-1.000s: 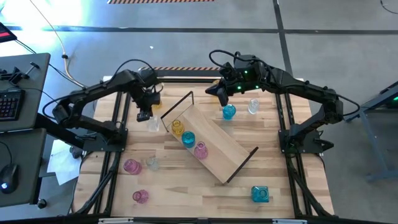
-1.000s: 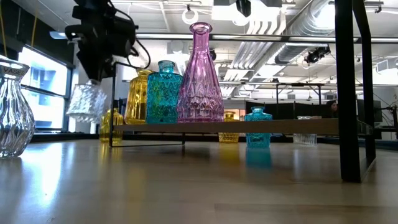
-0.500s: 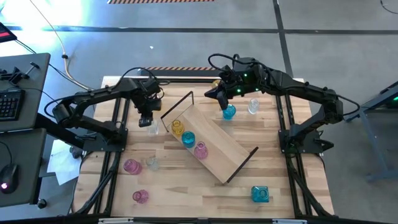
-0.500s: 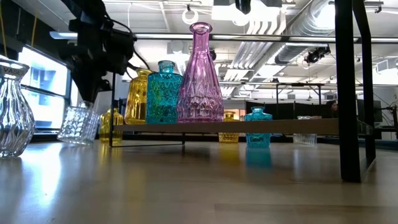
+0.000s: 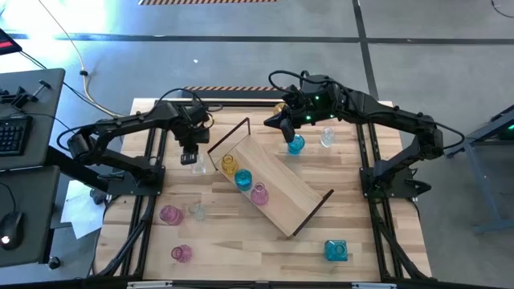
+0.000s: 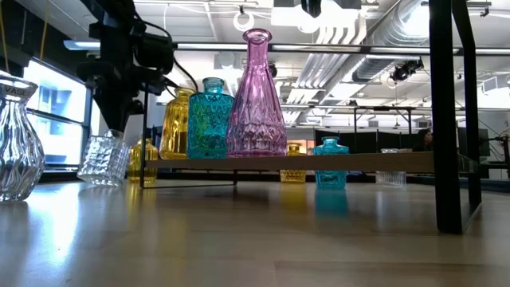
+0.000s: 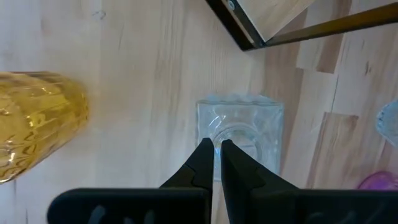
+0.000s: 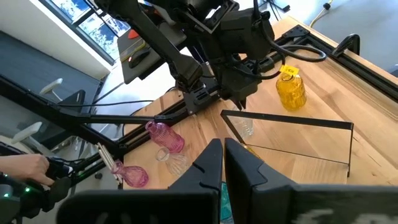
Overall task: Sort vases onto shelf
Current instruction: Put the top left crystal vase on the shelf
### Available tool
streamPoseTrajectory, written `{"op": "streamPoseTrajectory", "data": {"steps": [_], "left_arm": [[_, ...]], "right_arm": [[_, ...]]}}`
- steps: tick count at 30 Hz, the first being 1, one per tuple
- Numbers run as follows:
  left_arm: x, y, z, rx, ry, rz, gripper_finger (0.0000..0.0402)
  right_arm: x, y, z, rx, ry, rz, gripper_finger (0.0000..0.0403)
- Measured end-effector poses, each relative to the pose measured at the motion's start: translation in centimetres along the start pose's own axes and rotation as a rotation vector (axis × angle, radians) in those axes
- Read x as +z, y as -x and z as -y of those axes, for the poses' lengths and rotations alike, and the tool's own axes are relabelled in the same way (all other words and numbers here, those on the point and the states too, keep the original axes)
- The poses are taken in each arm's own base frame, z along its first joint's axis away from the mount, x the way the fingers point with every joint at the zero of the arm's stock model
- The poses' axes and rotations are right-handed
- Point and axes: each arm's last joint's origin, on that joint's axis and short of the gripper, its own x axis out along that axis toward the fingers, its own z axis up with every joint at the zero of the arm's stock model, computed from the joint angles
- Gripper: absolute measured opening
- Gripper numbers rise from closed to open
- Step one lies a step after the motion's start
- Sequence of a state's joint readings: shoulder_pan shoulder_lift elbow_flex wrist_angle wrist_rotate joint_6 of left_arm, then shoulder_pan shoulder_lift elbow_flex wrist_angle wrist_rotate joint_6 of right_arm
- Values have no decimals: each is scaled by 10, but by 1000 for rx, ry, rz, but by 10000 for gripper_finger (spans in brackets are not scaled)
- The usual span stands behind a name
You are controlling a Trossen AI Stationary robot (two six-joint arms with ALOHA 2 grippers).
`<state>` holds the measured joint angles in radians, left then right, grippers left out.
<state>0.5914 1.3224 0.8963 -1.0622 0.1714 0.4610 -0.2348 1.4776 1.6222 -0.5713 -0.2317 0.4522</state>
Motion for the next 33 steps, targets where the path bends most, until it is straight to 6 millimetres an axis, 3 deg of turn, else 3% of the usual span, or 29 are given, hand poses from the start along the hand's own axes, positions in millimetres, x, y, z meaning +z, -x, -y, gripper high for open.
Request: {"op": "streamPoseTrajectory", "data": {"steps": [11,17,33], "left_arm": [[6,-1,-4,137,-11,12,4],[5,-1,1,-5,6,41,3],[3,-1,5,-98,45,50,5]], "right_arm": [[0,0,0,0,-3,0,0],[0,0,0,-1,-18,0,0],[0,0,0,0,-18,1,0]]}}
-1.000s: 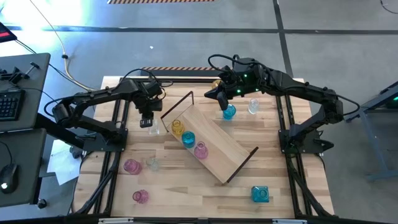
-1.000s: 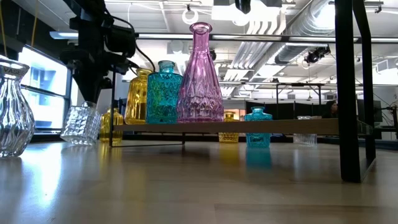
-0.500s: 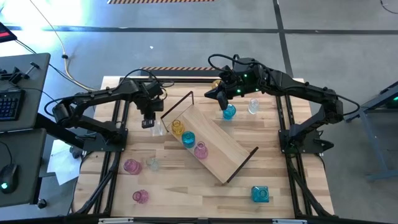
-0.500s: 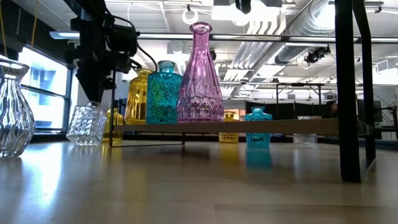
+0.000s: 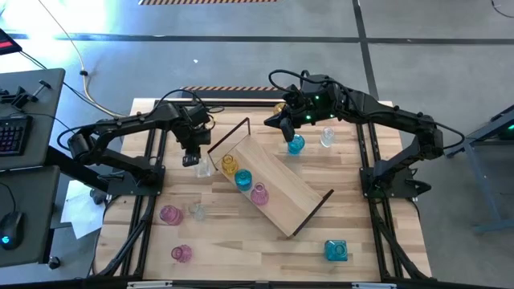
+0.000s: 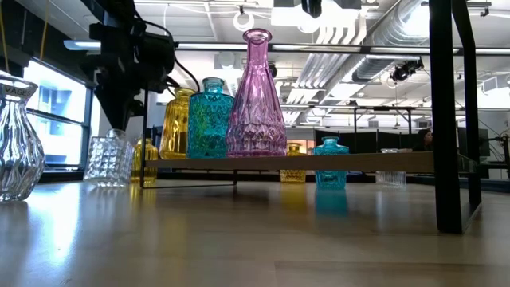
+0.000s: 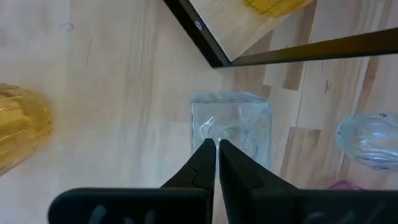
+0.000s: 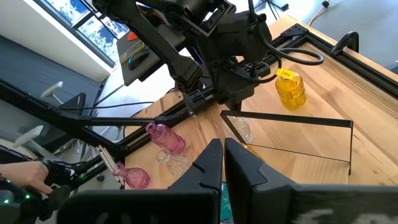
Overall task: Sort vases onto shelf
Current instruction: Put the top left crystal vase on the shelf
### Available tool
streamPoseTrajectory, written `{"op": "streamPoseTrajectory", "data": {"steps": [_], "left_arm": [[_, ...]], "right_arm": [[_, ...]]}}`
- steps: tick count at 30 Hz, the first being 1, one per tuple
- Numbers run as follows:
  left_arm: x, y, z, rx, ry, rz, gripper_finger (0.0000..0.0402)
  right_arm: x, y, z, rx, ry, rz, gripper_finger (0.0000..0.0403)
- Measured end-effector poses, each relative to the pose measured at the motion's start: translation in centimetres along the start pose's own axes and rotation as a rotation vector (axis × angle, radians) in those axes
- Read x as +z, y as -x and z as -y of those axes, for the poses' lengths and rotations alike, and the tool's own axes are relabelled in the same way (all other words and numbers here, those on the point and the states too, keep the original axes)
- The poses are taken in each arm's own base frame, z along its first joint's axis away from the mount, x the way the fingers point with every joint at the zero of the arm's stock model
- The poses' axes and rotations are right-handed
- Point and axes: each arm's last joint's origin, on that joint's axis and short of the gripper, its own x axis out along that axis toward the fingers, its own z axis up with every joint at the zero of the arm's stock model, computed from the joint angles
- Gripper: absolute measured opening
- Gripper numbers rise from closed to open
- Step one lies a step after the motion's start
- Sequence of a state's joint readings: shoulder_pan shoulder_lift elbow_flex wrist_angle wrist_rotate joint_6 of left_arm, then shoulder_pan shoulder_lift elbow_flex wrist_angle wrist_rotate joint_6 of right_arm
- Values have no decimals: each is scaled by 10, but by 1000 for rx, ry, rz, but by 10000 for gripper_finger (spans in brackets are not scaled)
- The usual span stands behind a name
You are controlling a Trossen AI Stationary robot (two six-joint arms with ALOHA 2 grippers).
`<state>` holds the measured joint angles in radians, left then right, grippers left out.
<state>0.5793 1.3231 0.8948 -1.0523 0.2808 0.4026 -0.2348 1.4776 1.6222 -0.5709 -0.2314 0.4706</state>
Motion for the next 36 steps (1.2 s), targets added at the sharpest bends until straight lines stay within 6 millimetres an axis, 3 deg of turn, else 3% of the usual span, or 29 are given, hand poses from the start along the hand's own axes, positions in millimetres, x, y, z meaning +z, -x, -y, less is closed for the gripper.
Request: {"op": "streamPoseTrajectory", "data": {"steps": [17,30,36], "left_arm": [[-5,3,4,-44,18,-14,14],[-7,10,7,-13,41,19,141],[-3,10,4,24,44,56,168]], "right_arm": [[0,0,0,0,0,0,0],[0,0,0,1,4,-1,0],[0,0,0,1,4,-1,0]]}}
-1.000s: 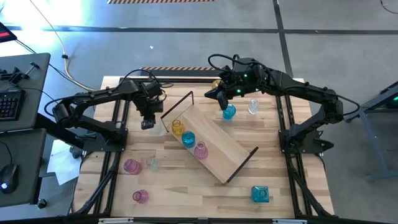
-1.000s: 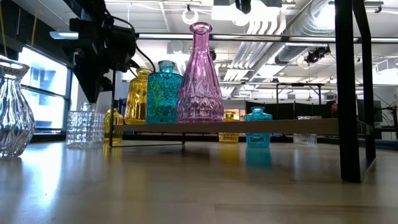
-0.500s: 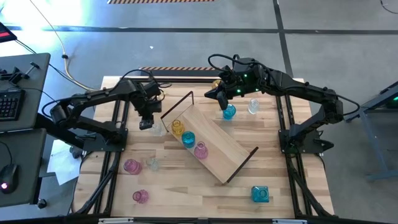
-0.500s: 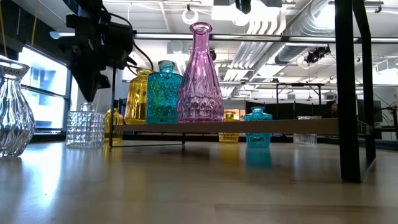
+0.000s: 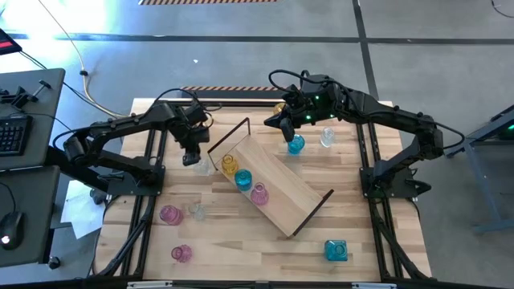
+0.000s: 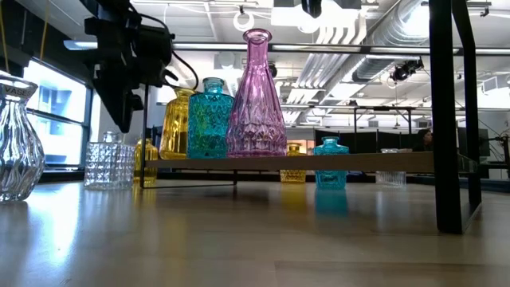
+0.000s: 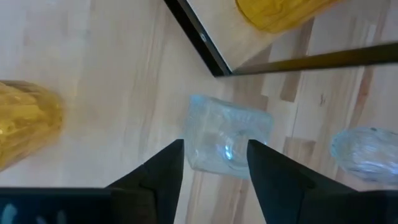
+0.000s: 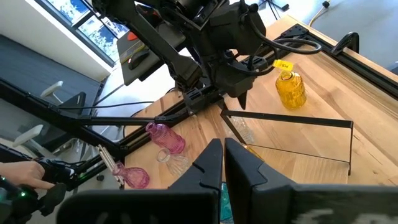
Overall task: Sort vases onto shelf
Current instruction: Put the top left crystal vase on the shelf
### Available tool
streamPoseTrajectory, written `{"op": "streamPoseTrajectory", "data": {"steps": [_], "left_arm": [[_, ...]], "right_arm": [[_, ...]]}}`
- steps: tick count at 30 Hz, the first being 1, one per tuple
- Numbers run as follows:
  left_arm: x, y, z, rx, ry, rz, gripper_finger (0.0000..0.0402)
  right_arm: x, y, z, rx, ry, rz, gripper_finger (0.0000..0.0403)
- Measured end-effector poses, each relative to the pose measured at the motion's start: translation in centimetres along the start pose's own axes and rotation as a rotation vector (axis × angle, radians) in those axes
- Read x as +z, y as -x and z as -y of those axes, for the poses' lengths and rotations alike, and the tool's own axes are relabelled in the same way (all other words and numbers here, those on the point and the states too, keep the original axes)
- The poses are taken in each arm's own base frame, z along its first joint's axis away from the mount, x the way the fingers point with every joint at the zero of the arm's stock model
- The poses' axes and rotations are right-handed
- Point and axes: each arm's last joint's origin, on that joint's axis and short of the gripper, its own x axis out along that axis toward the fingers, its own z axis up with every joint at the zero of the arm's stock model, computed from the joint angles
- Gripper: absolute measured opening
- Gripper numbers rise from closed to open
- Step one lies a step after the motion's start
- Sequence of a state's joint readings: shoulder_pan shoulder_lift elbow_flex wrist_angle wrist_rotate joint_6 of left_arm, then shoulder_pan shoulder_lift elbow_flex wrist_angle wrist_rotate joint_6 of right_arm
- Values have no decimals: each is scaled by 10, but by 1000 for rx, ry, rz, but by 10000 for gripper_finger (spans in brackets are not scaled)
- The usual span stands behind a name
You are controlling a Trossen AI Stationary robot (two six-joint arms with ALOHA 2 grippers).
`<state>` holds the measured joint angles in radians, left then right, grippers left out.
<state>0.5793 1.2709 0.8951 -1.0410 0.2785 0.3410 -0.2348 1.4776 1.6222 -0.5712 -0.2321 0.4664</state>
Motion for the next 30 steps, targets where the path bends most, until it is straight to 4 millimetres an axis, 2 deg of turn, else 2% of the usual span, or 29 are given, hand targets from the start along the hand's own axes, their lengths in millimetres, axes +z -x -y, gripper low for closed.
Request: {"op": "streamPoseTrajectory", "data": {"steps": [21,30], "left_arm": [[4,-4,11,45,-48,-26,170],[-11,-26,8,41,-20,-78,170]], "right_arm": [[0,0,0,0,4,0,0],[0,0,0,0,4,0,0]]}}
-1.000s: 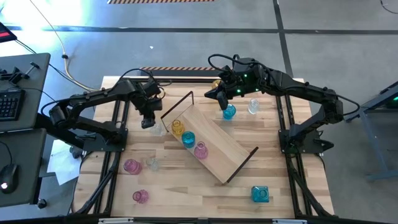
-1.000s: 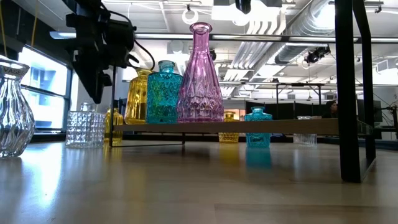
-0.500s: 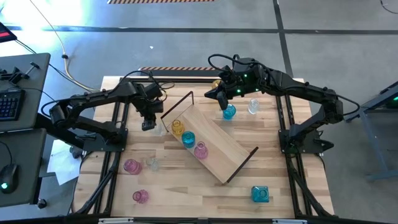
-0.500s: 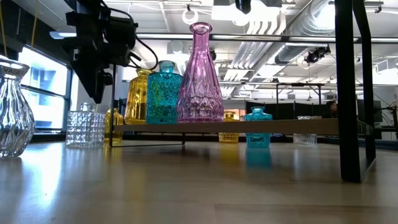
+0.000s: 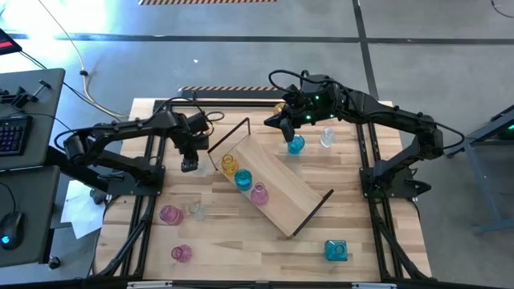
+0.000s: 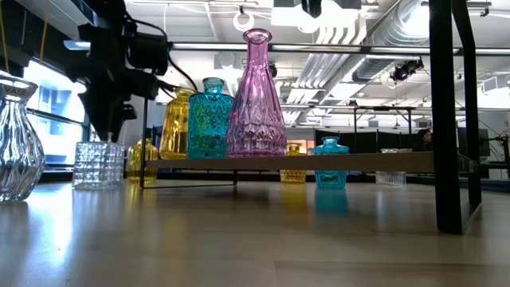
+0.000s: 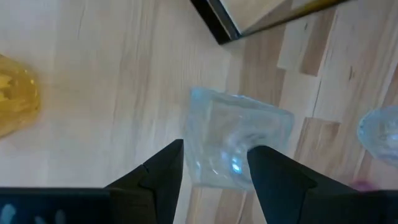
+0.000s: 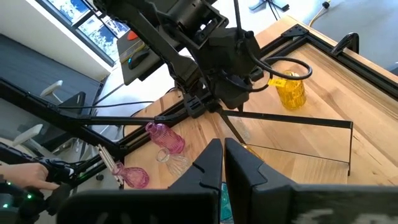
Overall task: Sort vases onto shelf
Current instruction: Put the top left crystal vase on the shelf
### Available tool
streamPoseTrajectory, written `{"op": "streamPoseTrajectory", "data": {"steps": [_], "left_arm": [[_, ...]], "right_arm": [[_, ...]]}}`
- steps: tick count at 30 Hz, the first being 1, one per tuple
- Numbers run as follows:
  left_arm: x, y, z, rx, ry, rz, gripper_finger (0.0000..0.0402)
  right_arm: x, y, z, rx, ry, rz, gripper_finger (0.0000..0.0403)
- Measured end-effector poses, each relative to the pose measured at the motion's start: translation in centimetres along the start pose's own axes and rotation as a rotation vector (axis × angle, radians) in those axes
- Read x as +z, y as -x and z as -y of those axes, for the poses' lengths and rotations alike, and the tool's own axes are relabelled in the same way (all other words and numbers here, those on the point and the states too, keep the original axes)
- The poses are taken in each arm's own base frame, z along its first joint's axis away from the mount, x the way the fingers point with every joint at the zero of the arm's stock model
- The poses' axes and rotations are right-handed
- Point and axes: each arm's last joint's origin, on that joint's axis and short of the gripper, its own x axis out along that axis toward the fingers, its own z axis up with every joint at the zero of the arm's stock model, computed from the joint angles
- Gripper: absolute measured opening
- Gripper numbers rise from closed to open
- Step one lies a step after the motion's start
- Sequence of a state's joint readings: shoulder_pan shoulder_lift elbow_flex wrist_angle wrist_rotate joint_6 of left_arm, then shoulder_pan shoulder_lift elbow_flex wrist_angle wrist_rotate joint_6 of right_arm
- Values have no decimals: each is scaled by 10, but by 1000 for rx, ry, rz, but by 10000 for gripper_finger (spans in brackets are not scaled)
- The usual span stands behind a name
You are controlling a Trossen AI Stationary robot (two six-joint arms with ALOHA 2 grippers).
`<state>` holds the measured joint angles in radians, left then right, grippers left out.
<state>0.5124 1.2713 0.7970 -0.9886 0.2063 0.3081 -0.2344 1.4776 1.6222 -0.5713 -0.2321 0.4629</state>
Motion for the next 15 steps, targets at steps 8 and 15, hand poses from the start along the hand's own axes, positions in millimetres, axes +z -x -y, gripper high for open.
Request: {"op": "streamPoseTrajectory", "data": {"steps": [8,15], "left_arm": [[2,-6,0,-44,22,68,170],[2,-6,1,-50,22,66,126]], "right_arm": [[0,0,0,0,-1,0,0],[0,0,0,0,-7,0,0]]}}
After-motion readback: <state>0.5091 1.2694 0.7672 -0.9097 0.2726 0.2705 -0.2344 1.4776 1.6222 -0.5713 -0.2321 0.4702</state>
